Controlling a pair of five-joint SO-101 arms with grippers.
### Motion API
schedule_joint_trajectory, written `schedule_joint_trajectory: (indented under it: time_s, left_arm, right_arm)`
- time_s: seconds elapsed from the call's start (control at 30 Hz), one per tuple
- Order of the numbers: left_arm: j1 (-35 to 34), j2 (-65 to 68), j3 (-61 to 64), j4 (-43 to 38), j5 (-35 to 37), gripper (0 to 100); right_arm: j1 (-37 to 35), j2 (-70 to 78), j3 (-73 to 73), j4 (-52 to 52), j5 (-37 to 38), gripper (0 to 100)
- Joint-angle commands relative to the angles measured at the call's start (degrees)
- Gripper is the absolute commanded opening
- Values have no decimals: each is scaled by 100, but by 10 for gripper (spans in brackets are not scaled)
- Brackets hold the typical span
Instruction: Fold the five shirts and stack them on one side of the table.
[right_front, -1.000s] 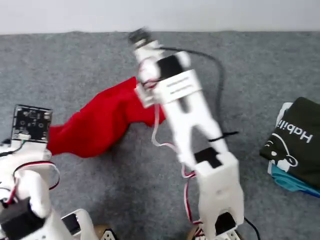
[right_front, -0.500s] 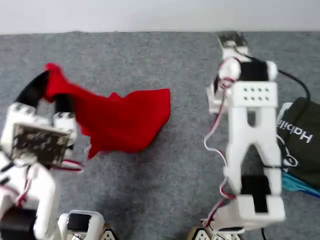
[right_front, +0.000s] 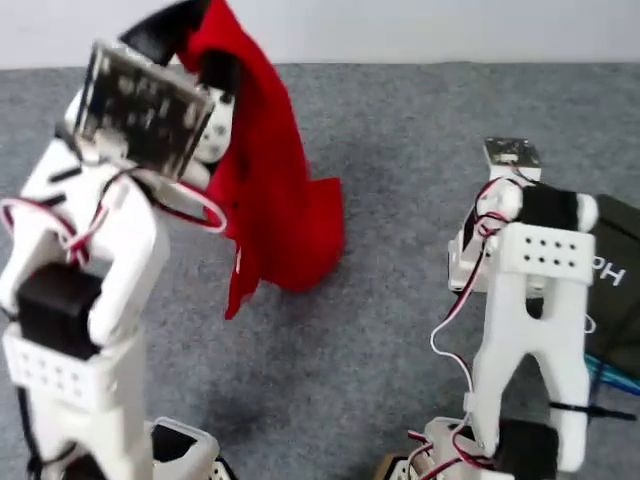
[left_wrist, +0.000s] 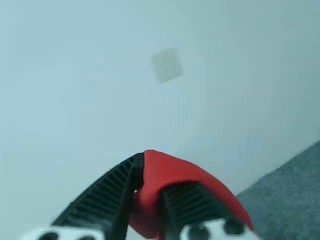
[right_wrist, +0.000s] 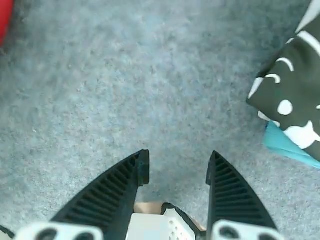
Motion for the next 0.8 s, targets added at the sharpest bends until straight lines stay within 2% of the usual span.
schedule_joint_trajectory:
  time_s: [0.0, 0.17, 0.4, 0.57, 0.77]
  left_arm:
    - [44, 651, -1437, 800, 35, 14]
    - [-79, 1503, -2818, 1829, 123, 14]
    - [-598, 2224, -3864, 2796, 1424, 14]
    - [-1371, 2365, -3758, 2875, 2057, 14]
    - [-2813, 2365, -2642, 3622, 2092, 14]
  right_arm:
    - [66, -286, -35, 198, -18, 190]
    - [48, -295, -35, 198, -35, 190]
    - [66, -295, -35, 198, -26, 190]
    - [57, -268, -35, 198, -26, 190]
    - [40, -286, -62, 198, -18, 190]
